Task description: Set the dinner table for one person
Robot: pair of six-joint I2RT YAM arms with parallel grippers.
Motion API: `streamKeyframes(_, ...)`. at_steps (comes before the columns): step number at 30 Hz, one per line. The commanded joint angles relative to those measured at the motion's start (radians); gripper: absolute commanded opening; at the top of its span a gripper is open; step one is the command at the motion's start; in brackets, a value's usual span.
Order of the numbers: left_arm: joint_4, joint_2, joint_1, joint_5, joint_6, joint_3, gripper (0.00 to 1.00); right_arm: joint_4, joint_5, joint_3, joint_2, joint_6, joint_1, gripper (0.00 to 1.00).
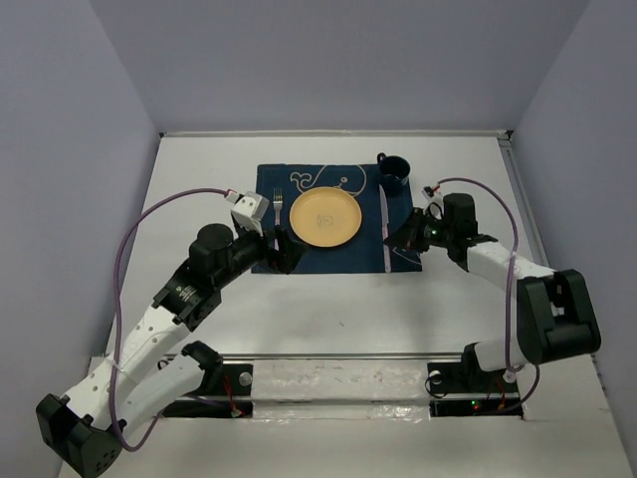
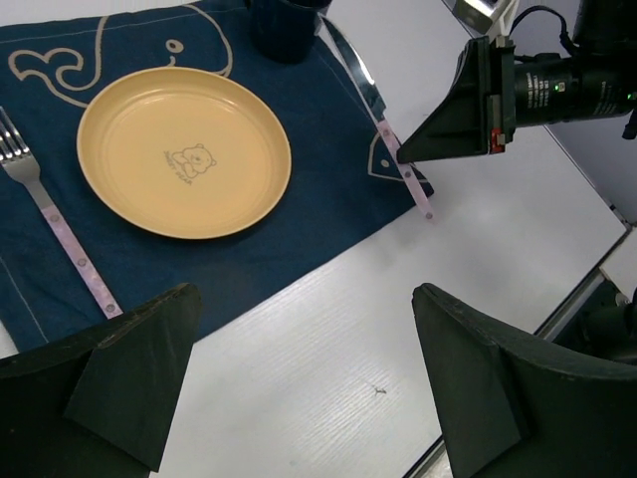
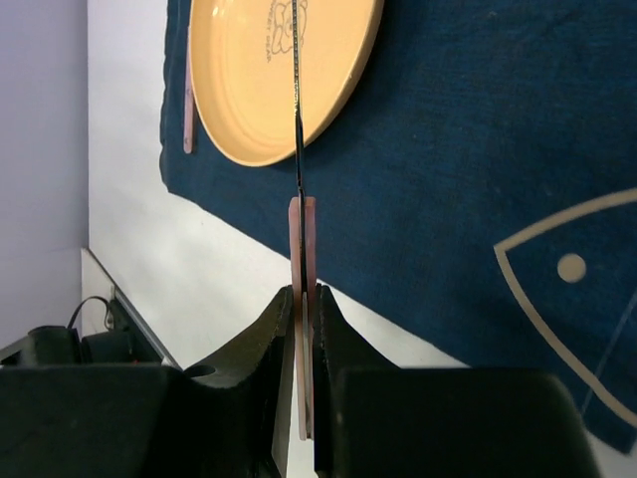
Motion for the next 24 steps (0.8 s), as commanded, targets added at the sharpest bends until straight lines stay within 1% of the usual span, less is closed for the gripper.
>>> streamKeyframes(1, 0.03, -0.019, 0.023, -0.049, 0.039, 0.022, 0.99, 0.137, -0.032, 0.099, 0.111, 0.022, 0.018, 0.0)
streamKeyframes(2, 0.022, -0.01, 0.024, -0.065, 0.044, 0.026, 0.99, 0.137, -0.025, 0.137, 0.162, 0.022, 0.018, 0.0)
streamKeyframes(4, 0.008, -0.005, 0.032, -0.092, 0.055, 0.028, 0.99, 0.135, 0.001, 0.17, 0.21, 0.029, 0.018, 0.0)
streamKeyframes(6, 0.008, -0.01, 0.049, -0.092, 0.053, 0.02, 0.99, 0.137, 0.017, 0.206, 0.268, 0.043, 0.027, 0.0)
streamKeyframes(10, 0.013, -0.004, 0.063, -0.079, 0.05, 0.016, 0.99, 0.157, 0.055, 0.23, 0.331, 0.085, 0.027, 0.0)
streamKeyframes(16, 0.018, 0.002, 0.084, -0.063, 0.053, 0.016, 0.99, 0.177, 0.087, 0.247, 0.388, 0.125, 0.036, 0.0)
streamKeyframes(24, 0.022, 0.011, 0.089, -0.051, 0.05, 0.014, 0.99, 0.175, 0.087, 0.28, 0.44, 0.117, 0.045, 0.0)
